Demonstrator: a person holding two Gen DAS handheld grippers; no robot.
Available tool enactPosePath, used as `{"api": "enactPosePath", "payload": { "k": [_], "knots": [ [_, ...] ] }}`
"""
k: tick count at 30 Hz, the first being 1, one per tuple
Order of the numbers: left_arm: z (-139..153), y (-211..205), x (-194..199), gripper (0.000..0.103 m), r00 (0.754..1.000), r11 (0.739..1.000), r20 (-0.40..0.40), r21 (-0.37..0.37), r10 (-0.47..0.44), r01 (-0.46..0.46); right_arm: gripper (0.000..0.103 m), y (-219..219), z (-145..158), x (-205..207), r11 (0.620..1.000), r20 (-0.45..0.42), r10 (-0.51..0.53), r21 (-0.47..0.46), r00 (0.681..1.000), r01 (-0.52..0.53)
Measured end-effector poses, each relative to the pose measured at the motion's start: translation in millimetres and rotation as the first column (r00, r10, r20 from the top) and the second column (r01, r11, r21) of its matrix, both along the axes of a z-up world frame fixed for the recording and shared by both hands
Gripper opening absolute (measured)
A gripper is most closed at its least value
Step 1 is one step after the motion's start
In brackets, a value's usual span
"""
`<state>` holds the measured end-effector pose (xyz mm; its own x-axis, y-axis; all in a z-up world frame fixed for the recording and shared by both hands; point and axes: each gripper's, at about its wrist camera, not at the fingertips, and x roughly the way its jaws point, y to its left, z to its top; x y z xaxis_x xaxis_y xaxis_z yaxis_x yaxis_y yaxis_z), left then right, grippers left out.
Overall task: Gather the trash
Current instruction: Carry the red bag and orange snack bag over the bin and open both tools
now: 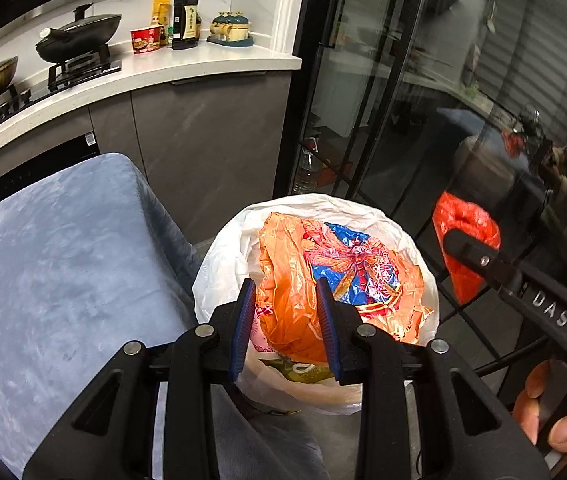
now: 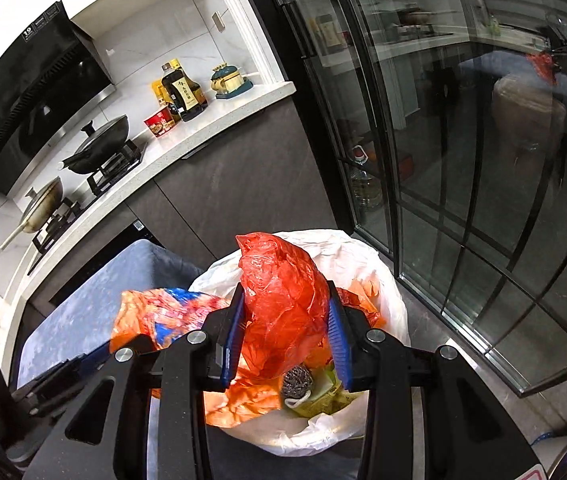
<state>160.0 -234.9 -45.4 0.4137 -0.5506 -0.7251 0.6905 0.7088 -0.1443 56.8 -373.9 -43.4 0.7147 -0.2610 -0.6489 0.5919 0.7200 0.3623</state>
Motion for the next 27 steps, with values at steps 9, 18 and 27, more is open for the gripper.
{"api": "enactPosePath", "payload": {
  "k": [9,18,27],
  "knots": [
    [-4.4,-3.3,-0.1,0.03,1.0,1.0,-0.013,0.002,-0.001,0.001,0.038,-2.3,-3.2,5.4,1.0,-0.002,0.008,0.002,1.0,-0.008],
    [-5.0,-4.1,1.0,0.031,1.0,1.0,-0.013,0.002,0.004,-0.004,0.038,-2.8,-6.4,8.0,1.0,-0.006,0.013,0.009,1.0,-0.013],
    [-5.6,-4.3,2.0,0.031,1.0,1.0,-0.017,0.004,0.006,-0.006,0.038,-2.7,-8.2,8.7,1.0,-0.01,0.013,0.014,1.0,-0.013]
  ]
}}
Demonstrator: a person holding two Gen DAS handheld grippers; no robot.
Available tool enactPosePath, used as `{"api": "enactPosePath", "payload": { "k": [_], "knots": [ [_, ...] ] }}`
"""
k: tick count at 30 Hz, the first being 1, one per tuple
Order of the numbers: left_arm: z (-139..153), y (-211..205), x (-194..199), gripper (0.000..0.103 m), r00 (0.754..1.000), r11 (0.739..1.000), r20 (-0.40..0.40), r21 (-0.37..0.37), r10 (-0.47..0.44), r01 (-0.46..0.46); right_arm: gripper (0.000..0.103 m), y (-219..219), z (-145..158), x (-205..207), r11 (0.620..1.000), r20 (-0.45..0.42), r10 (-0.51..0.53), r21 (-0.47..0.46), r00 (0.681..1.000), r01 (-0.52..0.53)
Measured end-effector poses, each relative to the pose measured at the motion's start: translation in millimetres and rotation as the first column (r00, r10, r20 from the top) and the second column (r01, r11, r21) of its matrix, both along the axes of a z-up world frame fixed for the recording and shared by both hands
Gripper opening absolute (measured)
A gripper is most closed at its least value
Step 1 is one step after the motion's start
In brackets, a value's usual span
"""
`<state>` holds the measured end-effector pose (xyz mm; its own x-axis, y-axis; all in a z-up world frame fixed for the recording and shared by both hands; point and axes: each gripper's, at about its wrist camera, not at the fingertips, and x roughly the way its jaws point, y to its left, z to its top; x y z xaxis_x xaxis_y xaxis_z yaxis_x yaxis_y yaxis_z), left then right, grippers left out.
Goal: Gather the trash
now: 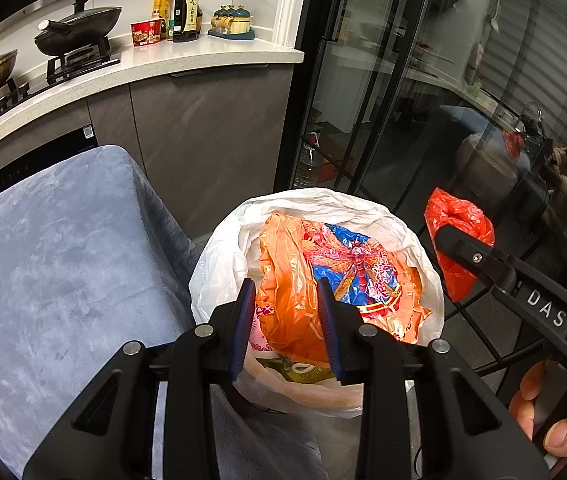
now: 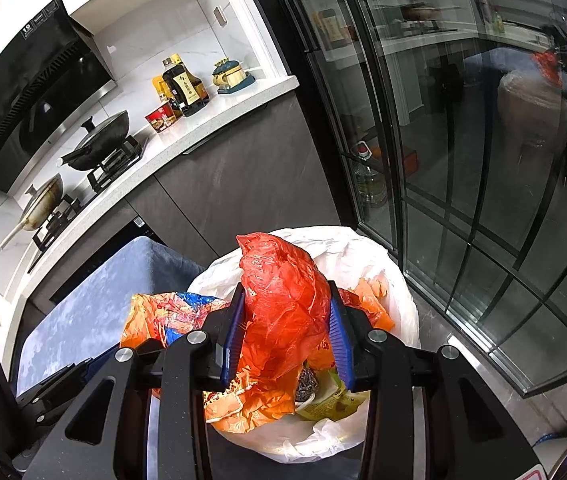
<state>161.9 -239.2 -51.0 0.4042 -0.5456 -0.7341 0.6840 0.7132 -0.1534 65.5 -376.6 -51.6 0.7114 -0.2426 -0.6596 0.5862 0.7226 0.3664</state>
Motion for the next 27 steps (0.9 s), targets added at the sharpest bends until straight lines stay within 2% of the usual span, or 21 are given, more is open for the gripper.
{"api": "enactPosePath", "payload": {
  "k": [9,11,14,16,27],
  "knots": [
    [-0.5,1.2,1.8,0.032,1.0,1.0,-0.002,-0.005,0.005,-0.005,0.039,1.4,-2.7,1.9,1.0,-0.008,-0.004,0.0,1.0,0.004],
    [-0.5,1.6,3.2,0.035,1.0,1.0,-0.002,-0.004,0.007,-0.007,0.045,1.4,-3.6,2.1,1.0,-0.01,-0.011,0.002,1.0,0.011],
    [-0.3,2.9,4.7,0.053,1.0,1.0,0.002,-0.012,0.024,-0.024,0.056,-1.6,-5.0,3.5,1.0,-0.012,-0.021,0.002,1.0,0.021],
    [0.9,5.0,6.1,0.061,0.999,0.999,0.008,-0.02,0.037,-0.037,0.058,-2.3,-5.2,2.6,1.0,-0.01,-0.025,0.0,1.0,0.025],
    [11.1,10.7,7.4,0.067,0.998,0.998,0.037,-0.031,0.057,-0.056,0.059,5.5,6.2,1.1,1.0,0.021,-0.003,-0.017,1.0,0.003]
  ]
}}
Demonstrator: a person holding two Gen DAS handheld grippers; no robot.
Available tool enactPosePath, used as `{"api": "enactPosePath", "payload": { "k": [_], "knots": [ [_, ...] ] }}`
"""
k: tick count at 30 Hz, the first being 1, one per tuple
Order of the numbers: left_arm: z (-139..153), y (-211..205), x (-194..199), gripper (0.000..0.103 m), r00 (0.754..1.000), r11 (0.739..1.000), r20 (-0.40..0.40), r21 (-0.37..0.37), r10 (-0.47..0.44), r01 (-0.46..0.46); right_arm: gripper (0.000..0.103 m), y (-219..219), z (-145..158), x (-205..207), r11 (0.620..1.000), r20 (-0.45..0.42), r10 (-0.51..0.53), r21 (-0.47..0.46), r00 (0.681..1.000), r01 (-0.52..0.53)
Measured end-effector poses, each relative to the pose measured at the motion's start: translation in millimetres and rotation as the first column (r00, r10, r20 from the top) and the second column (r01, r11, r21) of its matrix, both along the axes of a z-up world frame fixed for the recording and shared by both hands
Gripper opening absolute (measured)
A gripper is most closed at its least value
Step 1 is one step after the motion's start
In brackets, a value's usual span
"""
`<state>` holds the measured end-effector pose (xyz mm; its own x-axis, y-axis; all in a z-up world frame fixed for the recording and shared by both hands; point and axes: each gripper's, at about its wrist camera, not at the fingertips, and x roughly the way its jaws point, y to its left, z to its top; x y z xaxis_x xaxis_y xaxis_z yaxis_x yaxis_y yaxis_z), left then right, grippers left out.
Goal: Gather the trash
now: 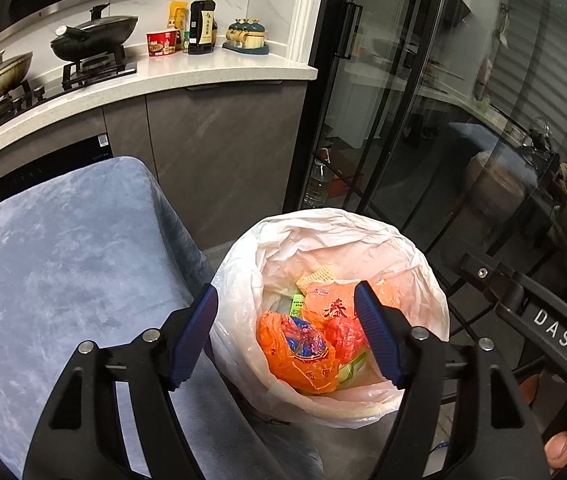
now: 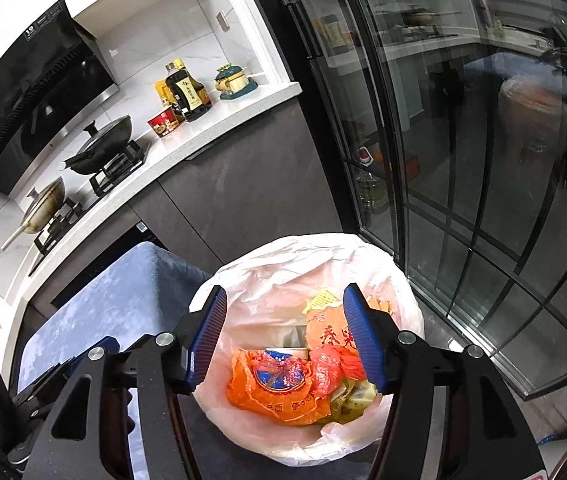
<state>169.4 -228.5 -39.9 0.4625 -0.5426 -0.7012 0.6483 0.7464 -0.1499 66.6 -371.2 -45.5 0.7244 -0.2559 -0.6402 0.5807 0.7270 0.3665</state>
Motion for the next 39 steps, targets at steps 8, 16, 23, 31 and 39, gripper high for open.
{"api": "enactPosePath", "payload": {
  "k": [8,16,23,31,39],
  "knots": [
    [9.2,12.1,-0.1,0.069,1.0,1.0,0.003,-0.013,0.023,-0.023,0.065,9.5,10.6,-5.8,0.999,0.002,0.003,-0.047,1.0,-0.003],
    [20.3,27.2,-7.2,0.079,0.998,0.999,0.033,-0.011,0.046,-0.045,0.069,20.8,16.0,-17.8,0.998,-0.021,0.004,-0.067,1.0,-0.005],
    [25.7,48.9,-18.5,0.086,0.995,0.996,0.062,0.007,0.084,-0.085,0.075,36.7,22.5,-30.2,0.994,-0.086,0.004,-0.108,0.996,-0.014],
    [27.0,67.7,-38.9,0.09,0.99,0.992,0.093,0.054,0.105,-0.11,0.084,63.1,21.8,-41.9,0.982,-0.155,0.024,-0.18,0.988,-0.052],
    [31.3,73.5,-59.3,0.091,0.989,0.991,0.107,0.075,0.105,-0.114,0.088,68.6,23.4,-57.5,0.985,-0.176,0.029,-0.161,0.984,-0.058]
  ]
}}
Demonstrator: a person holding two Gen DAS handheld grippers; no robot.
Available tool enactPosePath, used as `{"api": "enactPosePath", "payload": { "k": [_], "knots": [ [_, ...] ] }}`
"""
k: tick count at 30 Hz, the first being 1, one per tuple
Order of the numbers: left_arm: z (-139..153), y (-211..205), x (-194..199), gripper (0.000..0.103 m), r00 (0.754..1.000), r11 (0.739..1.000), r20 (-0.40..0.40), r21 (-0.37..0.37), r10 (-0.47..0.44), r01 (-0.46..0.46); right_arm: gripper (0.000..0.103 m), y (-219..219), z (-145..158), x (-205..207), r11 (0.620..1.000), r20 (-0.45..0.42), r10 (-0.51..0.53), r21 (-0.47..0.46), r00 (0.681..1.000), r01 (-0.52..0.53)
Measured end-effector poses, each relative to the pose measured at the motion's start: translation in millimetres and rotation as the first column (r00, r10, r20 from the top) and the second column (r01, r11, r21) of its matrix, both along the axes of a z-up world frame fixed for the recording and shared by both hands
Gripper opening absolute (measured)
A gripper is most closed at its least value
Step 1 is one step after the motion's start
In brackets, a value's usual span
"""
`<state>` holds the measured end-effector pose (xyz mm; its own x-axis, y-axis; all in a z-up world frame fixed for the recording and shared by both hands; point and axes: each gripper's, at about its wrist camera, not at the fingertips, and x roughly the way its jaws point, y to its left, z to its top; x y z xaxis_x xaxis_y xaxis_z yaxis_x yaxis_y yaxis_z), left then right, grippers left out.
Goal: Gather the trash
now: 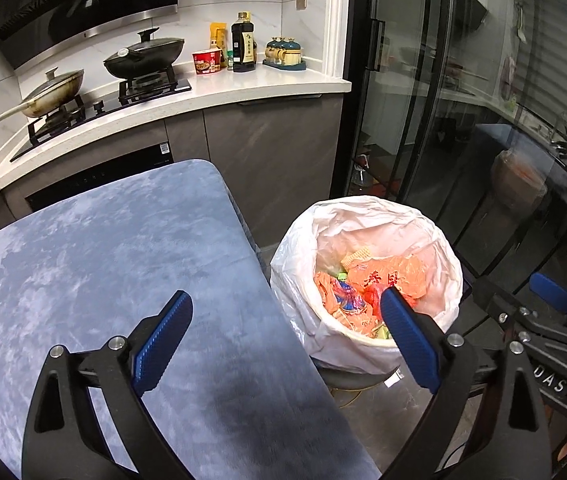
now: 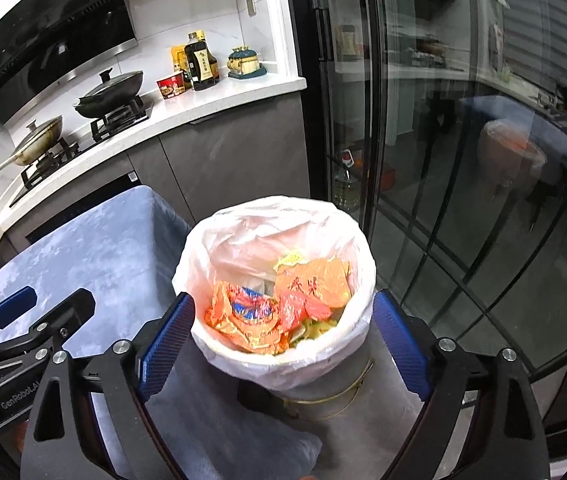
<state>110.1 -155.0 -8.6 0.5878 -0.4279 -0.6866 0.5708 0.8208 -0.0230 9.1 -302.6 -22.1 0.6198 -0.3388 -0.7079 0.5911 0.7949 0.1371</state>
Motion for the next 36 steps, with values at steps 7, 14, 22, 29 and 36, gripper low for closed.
{"api": "enactPosePath", "payload": {
  "k": [7,14,22,29,36],
  "knots": [
    [0.1,6.3,-11.3,0.096,0.999,1.0,-0.023,0.0,0.03,-0.03,0.096,0.8,-4.8,-13.9,0.999,-0.025,0.006,0.033,1.0,-0.005],
    [-1.5,14.6,-20.4,0.096,0.998,0.998,-0.031,0.017,0.062,-0.061,0.096,10.5,-6.2,-20.3,0.999,-0.063,0.026,-0.028,0.998,-0.028],
    [-2.3,21.8,-29.8,0.096,0.994,0.995,-0.05,0.026,0.101,-0.1,0.096,21.4,-5.4,-25.1,0.995,-0.088,0.065,-0.072,0.994,-0.072],
    [-0.9,28.1,-38.3,0.096,0.991,0.992,-0.046,0.015,0.128,-0.128,0.096,31.2,-3.7,-27.5,0.991,-0.092,0.097,-0.082,0.991,-0.104],
    [-2.6,28.6,-41.9,0.096,0.99,0.99,-0.04,0.027,0.138,-0.137,0.096,37.3,-5.3,-26.6,0.989,-0.093,0.121,-0.079,0.988,-0.129]
  ]
}}
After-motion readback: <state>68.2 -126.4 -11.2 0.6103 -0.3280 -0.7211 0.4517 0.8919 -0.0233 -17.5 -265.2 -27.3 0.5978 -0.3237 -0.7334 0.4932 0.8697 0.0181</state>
